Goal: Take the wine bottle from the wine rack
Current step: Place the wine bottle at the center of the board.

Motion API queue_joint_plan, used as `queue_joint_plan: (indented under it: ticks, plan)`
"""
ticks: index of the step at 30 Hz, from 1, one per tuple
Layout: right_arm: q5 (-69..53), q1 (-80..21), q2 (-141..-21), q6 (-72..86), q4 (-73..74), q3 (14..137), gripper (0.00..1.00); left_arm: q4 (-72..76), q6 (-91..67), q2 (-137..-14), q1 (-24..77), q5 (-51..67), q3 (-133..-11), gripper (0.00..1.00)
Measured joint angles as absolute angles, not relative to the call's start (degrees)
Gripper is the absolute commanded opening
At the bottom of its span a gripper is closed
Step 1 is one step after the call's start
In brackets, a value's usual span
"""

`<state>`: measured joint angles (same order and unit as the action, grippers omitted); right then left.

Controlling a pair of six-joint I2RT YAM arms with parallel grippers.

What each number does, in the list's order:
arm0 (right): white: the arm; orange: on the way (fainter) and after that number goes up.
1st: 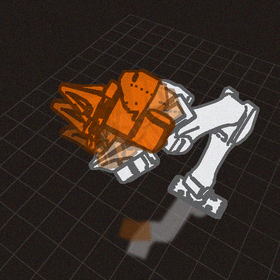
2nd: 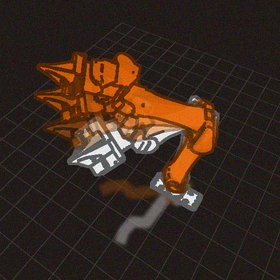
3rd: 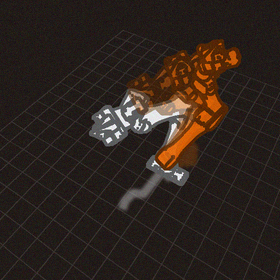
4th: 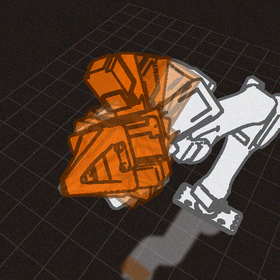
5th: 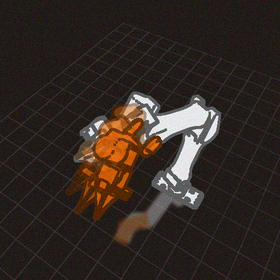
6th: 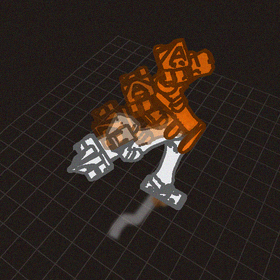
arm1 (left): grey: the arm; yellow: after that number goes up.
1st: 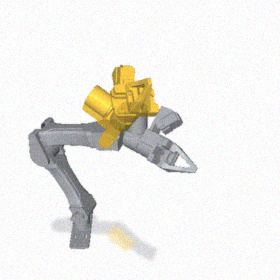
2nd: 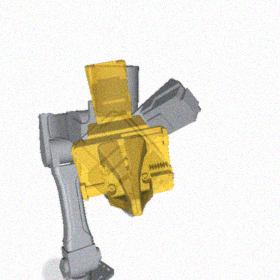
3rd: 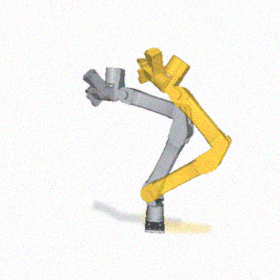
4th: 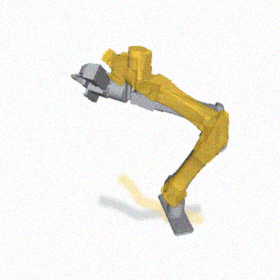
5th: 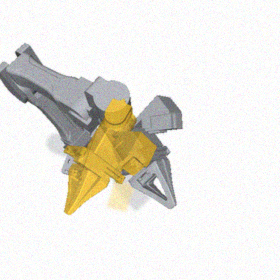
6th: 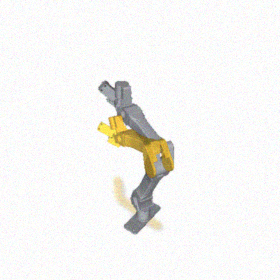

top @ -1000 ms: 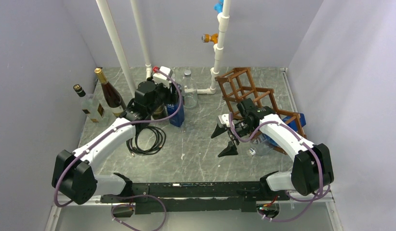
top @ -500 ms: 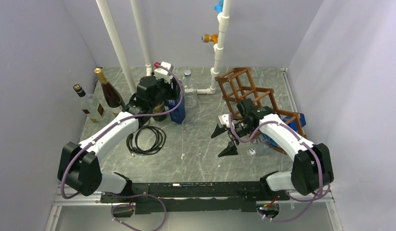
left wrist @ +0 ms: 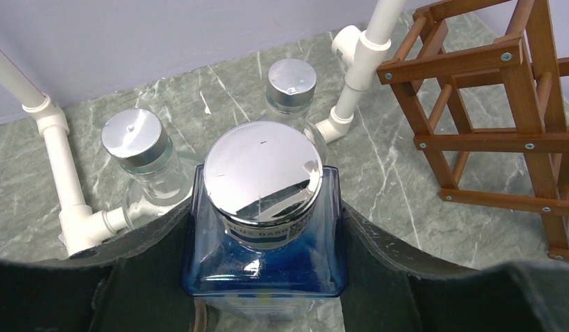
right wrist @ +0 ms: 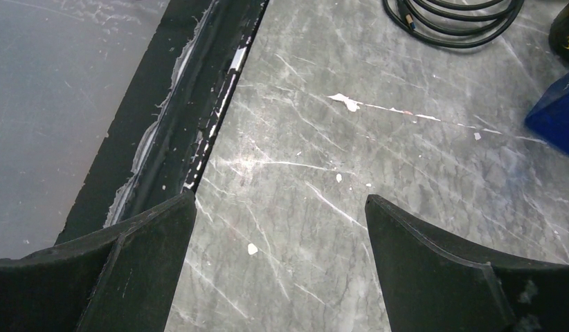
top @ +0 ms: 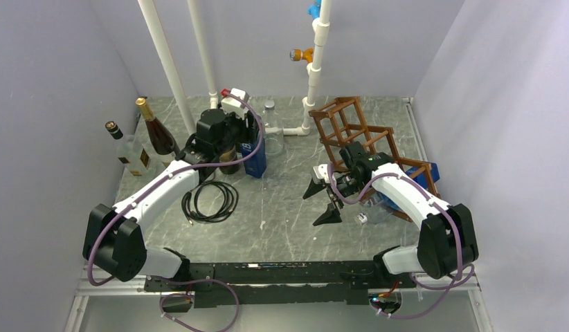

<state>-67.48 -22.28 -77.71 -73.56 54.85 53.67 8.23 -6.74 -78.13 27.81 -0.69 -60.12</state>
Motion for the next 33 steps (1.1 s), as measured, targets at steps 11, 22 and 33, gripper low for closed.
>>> queue_joint_plan:
  ticks: [11,22,33]
  plan:
    - [-67.5,-22.3,-77.7,-73.6,54.9,53.7,0.95,7.0,-7.1,-78.1,27.8,-1.4,-60.7,0.69]
    - [-67.5,-22.3,-77.7,-74.0,54.9,53.7,0.95,10.5,-7.2,-76.1,27.8,-1.4,-65.3,0.79]
    - [-67.4,-22.3,-77.7,-74.0,55.0,53.7,0.95,11.0,-7.1,-75.5,27.8,-1.3,-65.6,0.88]
